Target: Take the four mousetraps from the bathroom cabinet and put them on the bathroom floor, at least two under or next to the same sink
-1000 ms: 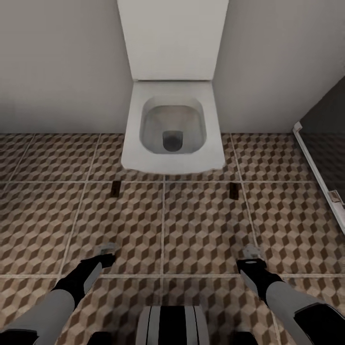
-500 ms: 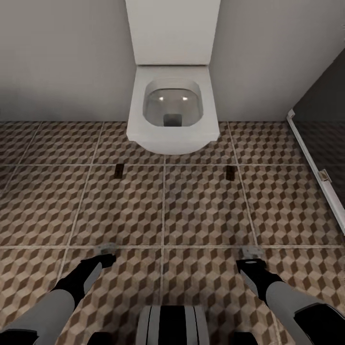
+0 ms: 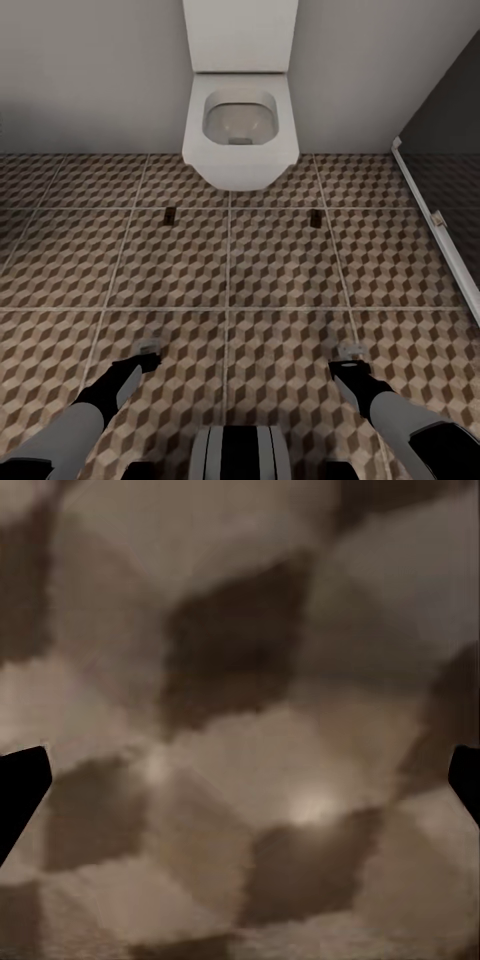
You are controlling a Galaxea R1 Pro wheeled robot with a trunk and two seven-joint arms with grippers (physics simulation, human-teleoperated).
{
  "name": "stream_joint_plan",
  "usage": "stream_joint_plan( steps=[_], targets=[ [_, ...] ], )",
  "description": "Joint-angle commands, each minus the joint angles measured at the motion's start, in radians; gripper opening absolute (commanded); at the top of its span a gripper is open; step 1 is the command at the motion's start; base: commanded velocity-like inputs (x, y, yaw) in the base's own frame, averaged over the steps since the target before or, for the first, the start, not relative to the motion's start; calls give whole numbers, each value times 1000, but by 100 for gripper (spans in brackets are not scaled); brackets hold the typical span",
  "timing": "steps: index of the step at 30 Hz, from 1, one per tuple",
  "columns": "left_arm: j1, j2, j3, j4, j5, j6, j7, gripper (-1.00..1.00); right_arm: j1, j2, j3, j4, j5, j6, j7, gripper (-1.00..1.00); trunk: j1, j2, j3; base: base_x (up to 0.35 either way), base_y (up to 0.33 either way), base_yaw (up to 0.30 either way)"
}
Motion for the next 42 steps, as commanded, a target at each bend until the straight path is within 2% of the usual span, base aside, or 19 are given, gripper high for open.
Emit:
stream_joint_plan(
  steps=[1, 22, 42],
  targets=[
    [0, 1, -8, -2, 11, 5, 8, 100, 1, -1, 5, -2, -15, 11, -3, 100, -1, 0, -1, -346, 0, 0],
    [0, 1, -8, -2, 11, 5, 8, 100, 1, -1, 5, -2, -15, 11, -3, 100, -1, 0, -1, -326, 0, 0],
    [0, -1, -7, -2, 12, 4, 8, 100, 1, -1, 5, -2, -15, 11, -3, 100, -1, 0, -1, -43, 0, 0]
  ],
)
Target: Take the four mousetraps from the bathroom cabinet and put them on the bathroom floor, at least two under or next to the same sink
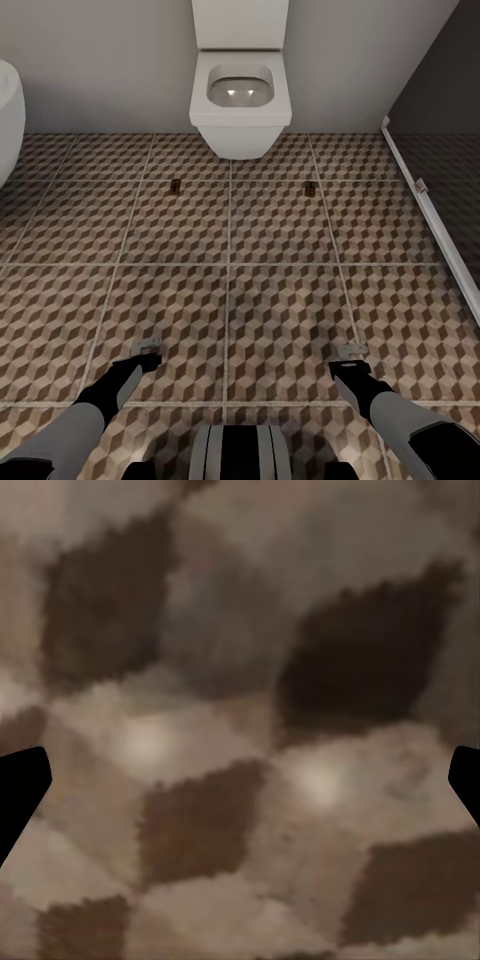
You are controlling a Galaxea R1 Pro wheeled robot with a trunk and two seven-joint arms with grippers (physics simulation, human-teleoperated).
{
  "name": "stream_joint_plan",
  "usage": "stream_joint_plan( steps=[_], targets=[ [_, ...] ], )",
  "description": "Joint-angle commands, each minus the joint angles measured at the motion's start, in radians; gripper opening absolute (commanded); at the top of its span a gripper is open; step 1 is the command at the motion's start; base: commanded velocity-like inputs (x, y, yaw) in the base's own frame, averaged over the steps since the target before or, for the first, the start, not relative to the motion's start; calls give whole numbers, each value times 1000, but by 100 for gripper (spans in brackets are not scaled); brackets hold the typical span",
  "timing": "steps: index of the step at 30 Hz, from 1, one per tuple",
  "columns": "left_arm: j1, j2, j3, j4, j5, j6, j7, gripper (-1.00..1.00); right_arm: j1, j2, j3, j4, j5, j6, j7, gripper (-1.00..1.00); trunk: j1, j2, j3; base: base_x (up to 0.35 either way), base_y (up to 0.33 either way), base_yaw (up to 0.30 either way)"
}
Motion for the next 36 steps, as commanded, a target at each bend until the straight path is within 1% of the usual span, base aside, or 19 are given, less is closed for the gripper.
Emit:
stream_joint_plan(
  steps=[1, 8, 16, 27, 36],
  targets=[
    [0, 1, -8, -2, 11, 5, 8, 100, 1, -1, 6, -2, -14, 11, -3, 100, 0, 0, -1, -3, 0, 0],
    [0, 1, -8, -2, 11, 5, 8, 100, 1, -1, 6, -2, -14, 11, -3, 100, 0, 0, -1, -1, 0, 0],
    [0, 1, -8, -2, 11, 5, 8, 100, 1, -1, 6, -2, -14, 11, -3, 100, -4, 2, 30, 0, 0, 0],
    [0, 1, -8, -3, 11, 4, 8, 100, 1, -1, 6, -2, -14, 11, -3, 100, -4, 2, 30, 0, 0, 0],
    [0, 1, -7, -3, 11, 5, 8, 100, 1, -1, 6, -2, -14, 11, -3, 100, -8, 4, 65, 0, 0, 0]
  ],
)
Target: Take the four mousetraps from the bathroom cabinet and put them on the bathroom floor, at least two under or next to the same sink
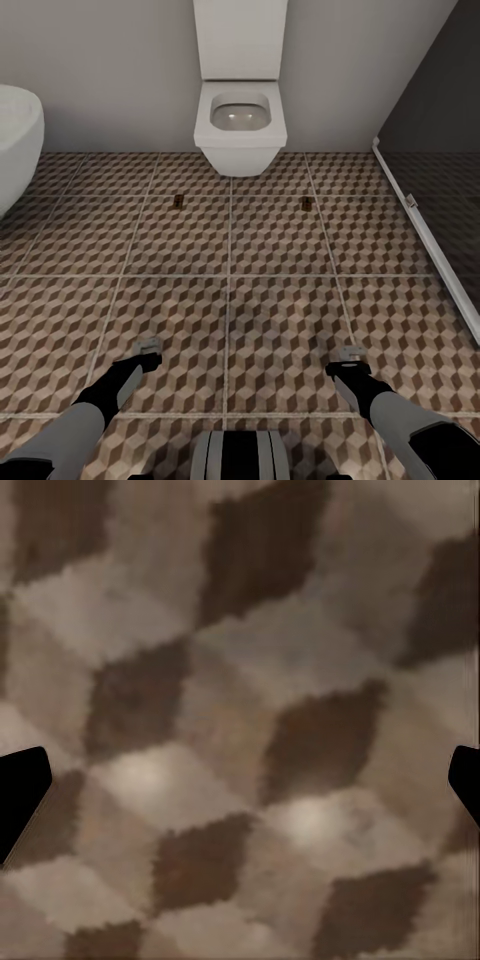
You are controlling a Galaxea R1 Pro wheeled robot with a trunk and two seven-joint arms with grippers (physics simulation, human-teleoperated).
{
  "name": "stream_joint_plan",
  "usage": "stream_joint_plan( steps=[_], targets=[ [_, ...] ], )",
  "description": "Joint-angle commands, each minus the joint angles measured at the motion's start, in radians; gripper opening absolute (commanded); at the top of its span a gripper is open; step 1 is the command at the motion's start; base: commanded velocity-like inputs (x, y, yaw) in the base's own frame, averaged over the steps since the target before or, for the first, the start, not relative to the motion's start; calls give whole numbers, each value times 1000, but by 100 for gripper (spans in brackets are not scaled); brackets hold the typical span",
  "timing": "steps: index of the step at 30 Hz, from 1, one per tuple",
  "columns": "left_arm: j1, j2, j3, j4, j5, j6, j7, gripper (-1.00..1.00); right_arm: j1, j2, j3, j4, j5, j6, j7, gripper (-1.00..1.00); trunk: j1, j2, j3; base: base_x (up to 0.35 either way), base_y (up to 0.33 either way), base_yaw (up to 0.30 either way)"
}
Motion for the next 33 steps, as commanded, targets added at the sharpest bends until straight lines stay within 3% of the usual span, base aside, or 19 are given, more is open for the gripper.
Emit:
stream_joint_plan(
  steps=[1, 33],
  targets=[
    [0, 1, -8, -2, 11, 5, 8, 100, 0, -1, 8, -3, -8, 7, -5, 100, -1, 0, 3, 0, 0, 0],
    [0, 3, -9, -2, 11, 3, 8, 100, 0, -1, 8, -3, -8, 7, -5, 100, -15, 8, 127, 0, 0, 0]
  ],
)
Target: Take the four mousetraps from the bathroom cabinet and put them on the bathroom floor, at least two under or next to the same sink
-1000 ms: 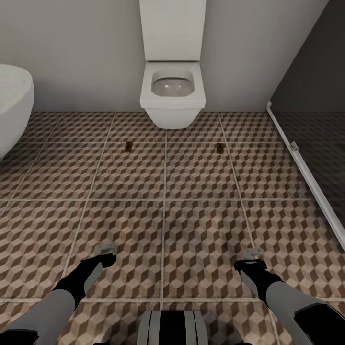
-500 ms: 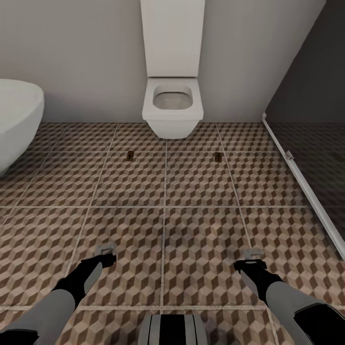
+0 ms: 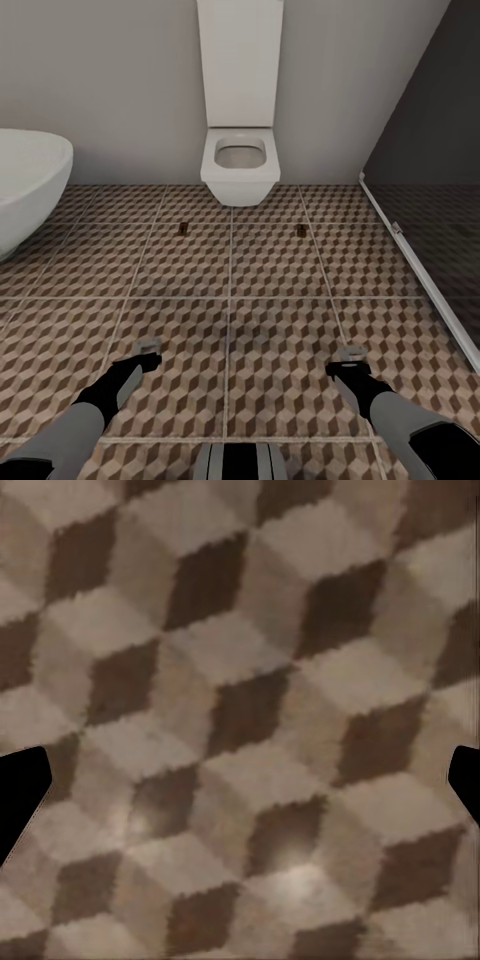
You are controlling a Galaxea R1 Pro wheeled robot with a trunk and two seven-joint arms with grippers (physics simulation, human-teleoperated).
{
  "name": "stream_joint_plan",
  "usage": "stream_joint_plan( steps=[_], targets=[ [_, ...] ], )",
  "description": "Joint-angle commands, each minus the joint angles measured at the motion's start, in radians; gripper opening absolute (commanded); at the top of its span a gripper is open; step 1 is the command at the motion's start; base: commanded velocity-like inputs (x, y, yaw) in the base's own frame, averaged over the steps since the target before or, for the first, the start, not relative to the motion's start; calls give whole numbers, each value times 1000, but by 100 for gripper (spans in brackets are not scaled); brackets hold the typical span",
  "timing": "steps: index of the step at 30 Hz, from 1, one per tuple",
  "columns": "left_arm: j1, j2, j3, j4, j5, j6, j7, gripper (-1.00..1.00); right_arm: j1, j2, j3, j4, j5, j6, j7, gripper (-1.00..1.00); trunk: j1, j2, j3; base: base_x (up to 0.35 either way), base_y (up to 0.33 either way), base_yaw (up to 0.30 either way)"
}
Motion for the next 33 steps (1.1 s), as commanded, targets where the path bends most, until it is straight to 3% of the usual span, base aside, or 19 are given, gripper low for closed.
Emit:
stream_joint_plan(
  steps=[1, 33],
  targets=[
    [0, 1, -9, -2, 11, 5, 8, 100, 0, -1, 8, -3, -8, 7, -5, 100, -1, 0, 3, 0, 0, 0],
    [0, 1, -9, -2, 11, 4, 8, 100, 0, -1, 8, -3, -7, 7, -5, 100, -15, 8, 127, 0, 0, 0]
  ],
)
